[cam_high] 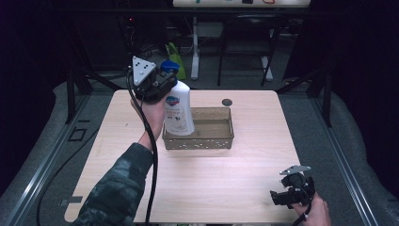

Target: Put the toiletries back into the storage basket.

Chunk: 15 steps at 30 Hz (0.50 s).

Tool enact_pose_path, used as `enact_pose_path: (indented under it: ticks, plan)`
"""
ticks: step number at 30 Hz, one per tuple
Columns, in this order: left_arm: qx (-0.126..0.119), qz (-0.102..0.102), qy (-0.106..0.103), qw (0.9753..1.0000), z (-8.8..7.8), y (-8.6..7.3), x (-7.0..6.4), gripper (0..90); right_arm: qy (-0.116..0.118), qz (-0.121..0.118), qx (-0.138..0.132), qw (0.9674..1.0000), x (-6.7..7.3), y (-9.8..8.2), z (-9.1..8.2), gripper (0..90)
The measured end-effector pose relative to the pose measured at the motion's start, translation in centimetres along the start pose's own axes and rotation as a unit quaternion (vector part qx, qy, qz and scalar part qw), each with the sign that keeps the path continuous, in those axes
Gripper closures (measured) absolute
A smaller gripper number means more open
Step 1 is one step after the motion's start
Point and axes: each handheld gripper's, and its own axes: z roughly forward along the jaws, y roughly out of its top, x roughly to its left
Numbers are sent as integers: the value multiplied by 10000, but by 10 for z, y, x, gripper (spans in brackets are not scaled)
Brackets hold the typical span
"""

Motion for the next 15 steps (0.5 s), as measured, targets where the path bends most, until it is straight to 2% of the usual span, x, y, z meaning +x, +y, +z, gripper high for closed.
enact_pose_path:
  ticks: [5,15]
  plan:
    - [27,51,7,10000,4,-2,-2,588,5,3,-1,10000,0,0,0,68]
    - [85,19,80,9999,11,-12,-3,587,-16,-16,-3,10000,1,0,-1,69]
